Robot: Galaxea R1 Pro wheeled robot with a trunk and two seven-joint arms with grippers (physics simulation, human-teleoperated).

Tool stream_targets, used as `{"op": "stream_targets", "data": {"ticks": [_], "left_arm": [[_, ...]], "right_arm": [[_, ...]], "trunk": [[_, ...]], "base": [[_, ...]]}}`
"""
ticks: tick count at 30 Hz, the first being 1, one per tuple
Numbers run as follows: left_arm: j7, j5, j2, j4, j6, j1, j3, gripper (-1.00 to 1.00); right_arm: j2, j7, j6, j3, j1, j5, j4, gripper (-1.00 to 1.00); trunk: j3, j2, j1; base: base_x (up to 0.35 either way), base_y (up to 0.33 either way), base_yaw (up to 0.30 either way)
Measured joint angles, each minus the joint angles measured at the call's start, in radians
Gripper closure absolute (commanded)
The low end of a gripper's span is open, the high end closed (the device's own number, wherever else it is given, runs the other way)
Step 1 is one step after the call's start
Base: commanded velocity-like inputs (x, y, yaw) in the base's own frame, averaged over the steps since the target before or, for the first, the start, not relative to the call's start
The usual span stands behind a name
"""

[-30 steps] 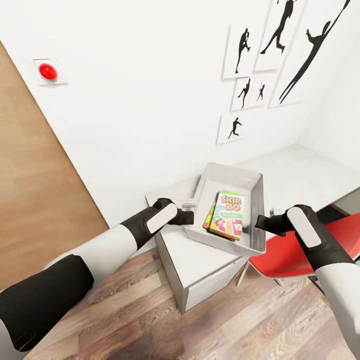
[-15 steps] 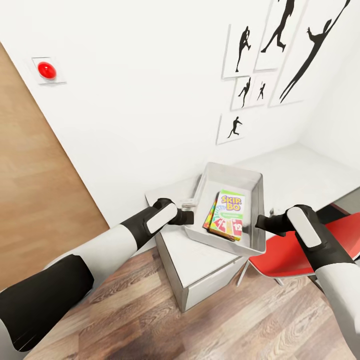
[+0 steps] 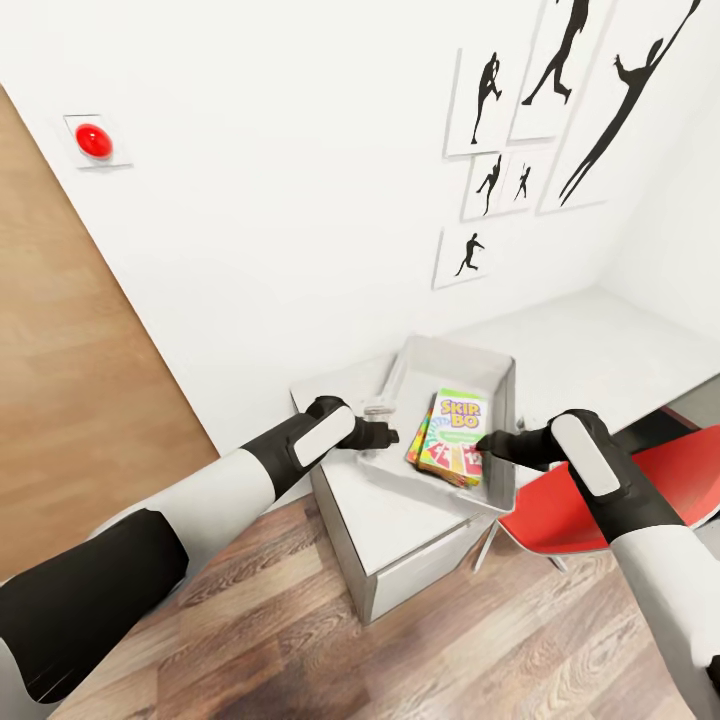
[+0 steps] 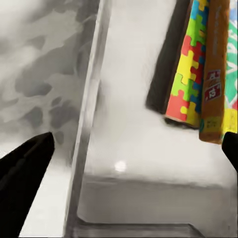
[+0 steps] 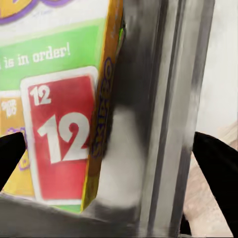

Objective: Put all the toys in the child's room - the three board games (two on the bed and one on the table), the two jigsaw puzzles on the table, and the tennis ball on the table - inside the toy box on the table in the child's room.

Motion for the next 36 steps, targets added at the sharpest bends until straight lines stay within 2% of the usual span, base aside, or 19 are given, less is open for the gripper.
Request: {"op": "stream_targets", "data": {"ticks": [18,27,33,36], "left_arm": [[0.0,0.0,0.0,0.0,-0.001,0.001,0.004,-1.0],[-0.002,0.001,0.001,-0.004,0.001,0.0,0.02,-1.0],[-0.003,0.004,0.047,-0.062,0.006,0.0,0.039,-1.0],[-0.003,0.008,0.084,-0.113,0.016,0.0,0.059,-1.0]], "right_arm": [[-0.001,0.0,0.0,-0.001,0.0,-0.001,-0.005,-1.0],[-0.005,0.0,0.0,-0.006,0.001,-0.005,-0.01,-1.0],[-0.007,0.001,0.0,-0.011,0.002,-0.007,-0.029,-1.0],[-0.009,0.001,0.0,-0.012,0.002,-0.009,-0.059,-1.0]], "trunk": [[0.0,0.0,0.0],[0.0,0.0,0.0],[0.0,0.0,0.0],[0.0,0.0,0.0]], "base": [[0.0,0.0,0.0],[0.0,0.0,0.0],[0.0,0.0,0.0],[0.0,0.0,0.0]]}}
